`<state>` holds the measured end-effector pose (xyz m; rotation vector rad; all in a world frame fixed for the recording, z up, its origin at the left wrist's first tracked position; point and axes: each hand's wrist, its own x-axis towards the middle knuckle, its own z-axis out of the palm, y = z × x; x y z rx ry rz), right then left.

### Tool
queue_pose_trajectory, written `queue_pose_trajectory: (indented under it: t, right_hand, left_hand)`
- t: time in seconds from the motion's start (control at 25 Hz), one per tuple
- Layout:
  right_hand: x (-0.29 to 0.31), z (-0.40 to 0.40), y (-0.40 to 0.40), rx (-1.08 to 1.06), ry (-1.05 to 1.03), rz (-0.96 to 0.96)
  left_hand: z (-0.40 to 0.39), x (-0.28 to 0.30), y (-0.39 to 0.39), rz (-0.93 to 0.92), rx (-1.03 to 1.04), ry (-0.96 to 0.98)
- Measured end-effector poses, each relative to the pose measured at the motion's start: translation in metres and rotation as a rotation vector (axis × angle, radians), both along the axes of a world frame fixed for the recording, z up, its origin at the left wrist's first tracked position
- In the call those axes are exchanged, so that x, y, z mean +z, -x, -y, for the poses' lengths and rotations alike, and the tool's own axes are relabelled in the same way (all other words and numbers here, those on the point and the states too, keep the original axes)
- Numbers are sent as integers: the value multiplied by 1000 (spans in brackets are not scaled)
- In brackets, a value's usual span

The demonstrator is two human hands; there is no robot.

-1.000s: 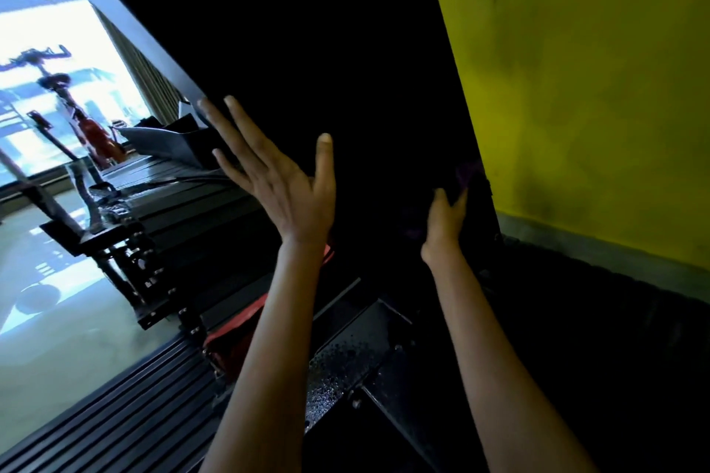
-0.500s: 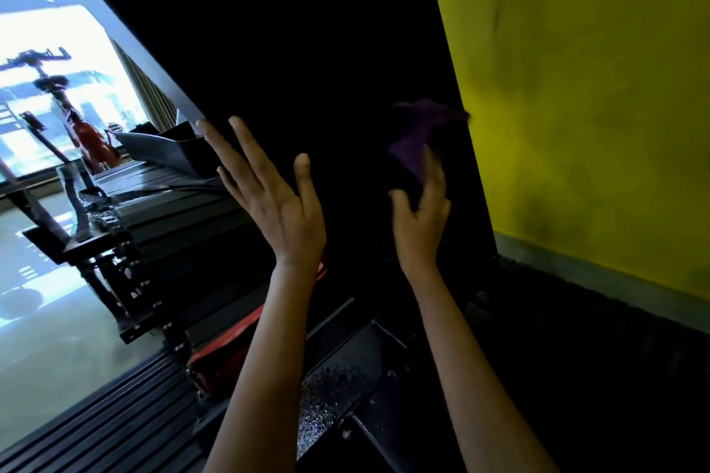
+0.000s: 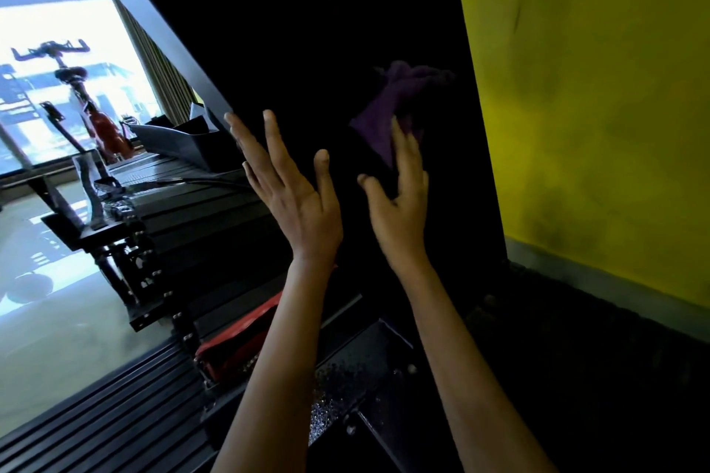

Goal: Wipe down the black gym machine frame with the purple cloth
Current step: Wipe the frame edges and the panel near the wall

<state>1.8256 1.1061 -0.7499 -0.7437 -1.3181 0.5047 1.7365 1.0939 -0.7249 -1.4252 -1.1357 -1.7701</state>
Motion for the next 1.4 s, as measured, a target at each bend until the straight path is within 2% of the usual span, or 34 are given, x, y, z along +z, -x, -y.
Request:
queue_pose_trajectory:
  t: [0.08, 0.16, 0.28, 0.36, 0.44, 0.48, 0.56, 0.64, 0.76, 0.84, 0.96, 1.04, 1.16, 1.24, 1.28, 1.4]
  right_hand:
    - [-12, -5, -4, -67, -43, -27]
    - [-33, -24, -18, -99, 85, -163]
    - [-53, -38, -38, 88, 455, -490]
    - [-50, -35, -50, 197, 520, -584]
    - [-29, -41, -56, 207, 553, -628]
    - [-16, -43, -55, 157, 557, -601]
    - [9, -33, -43, 11, 487, -389]
    - [27, -15, -25, -126, 297, -124]
    - [32, -8, -22, -194, -24, 134]
    - [36, -28, -43, -134, 10, 80]
    - [59, -52, -58, -34, 302, -268]
    - [79, -33, -35, -65, 247, -143]
    - [83, -4, -15, -178, -159, 261]
    - [83, -17, -28, -261, -279, 397]
    - [86, -32, -39, -277, -215, 348]
    - [109, -58, -59, -173, 182, -66]
  left_hand:
    - [-1, 0, 0, -6, 5, 0]
    - [-3, 0, 1, -32, 10, 2]
    - [-1, 0, 1, -30, -4, 14]
    - [3, 1, -3, 19, -50, 30]
    - [8, 3, -9, 76, -72, 44]
    - [10, 4, -11, 94, -62, 40]
    - [16, 8, -12, 116, -31, 35]
    - [23, 16, -11, 137, -3, 29]
    - [38, 36, -8, 194, -55, 54]
    - [49, 51, -4, 253, -129, 97]
    - [63, 64, 0, 302, -143, 198]
    - [69, 65, -4, 278, -133, 268]
    - [73, 60, -12, 198, -93, 395]
    - [74, 58, -11, 161, -87, 445]
    - [74, 57, -9, 151, -86, 459]
    - [73, 56, -1, 112, -111, 478]
